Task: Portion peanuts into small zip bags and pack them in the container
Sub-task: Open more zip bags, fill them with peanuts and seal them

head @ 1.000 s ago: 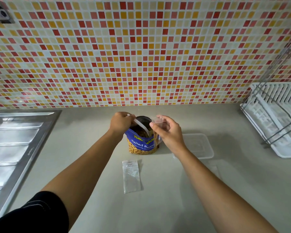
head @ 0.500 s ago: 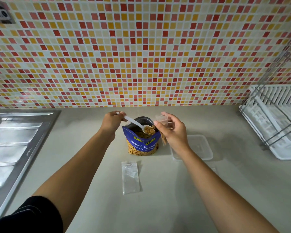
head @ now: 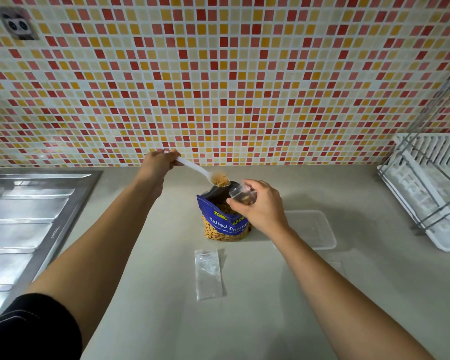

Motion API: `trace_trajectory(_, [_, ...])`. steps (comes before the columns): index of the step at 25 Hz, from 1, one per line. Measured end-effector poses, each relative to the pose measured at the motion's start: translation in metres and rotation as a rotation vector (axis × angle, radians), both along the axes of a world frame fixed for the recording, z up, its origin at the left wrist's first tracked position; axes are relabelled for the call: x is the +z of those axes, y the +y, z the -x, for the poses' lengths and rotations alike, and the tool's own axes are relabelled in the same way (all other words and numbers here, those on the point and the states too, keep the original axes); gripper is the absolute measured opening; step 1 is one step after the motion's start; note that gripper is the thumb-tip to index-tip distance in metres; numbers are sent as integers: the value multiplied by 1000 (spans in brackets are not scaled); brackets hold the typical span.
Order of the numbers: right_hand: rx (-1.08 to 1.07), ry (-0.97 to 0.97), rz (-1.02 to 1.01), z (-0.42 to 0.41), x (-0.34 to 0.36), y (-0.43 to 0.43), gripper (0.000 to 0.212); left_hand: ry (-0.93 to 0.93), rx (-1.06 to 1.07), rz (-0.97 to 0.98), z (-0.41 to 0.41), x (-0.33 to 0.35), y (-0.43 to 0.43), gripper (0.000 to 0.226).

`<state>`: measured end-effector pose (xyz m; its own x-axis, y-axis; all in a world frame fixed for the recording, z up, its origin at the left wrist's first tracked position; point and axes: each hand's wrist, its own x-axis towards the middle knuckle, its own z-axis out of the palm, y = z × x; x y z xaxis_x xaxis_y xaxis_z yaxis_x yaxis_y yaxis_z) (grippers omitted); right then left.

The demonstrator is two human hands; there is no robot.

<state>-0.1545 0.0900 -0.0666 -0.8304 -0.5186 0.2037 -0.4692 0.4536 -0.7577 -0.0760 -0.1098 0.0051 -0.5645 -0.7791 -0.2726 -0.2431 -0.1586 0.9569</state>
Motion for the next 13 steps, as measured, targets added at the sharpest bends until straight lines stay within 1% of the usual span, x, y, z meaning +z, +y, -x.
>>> trace_trajectory(4, [0,-18,29,-4,3,-11,56,-26,-84,144,6,18,14,18])
trace_trajectory(5, [-7,-28,50,-4,4,-13,54,-29,-118,210,6,22,19,21])
trace_trajectory(7, [-42,-53,110,-6,4,-18,52,-21,-201,425,5,29,29,25])
trace_trajectory(9, [-65,-57,185,-8,5,-20,49,21,-323,740,0,36,40,25])
trace_trajectory(11, [-64,-32,266,-12,7,-21,44,9,-424,1047,-2,40,48,26])
trace_trajectory(12, [-61,-21,304,-13,9,-21,41,-24,-456,1125,-2,42,49,27])
trace_trajectory(13, [-55,-14,329,-14,10,-20,40,-51,-479,1148,-3,45,50,27])
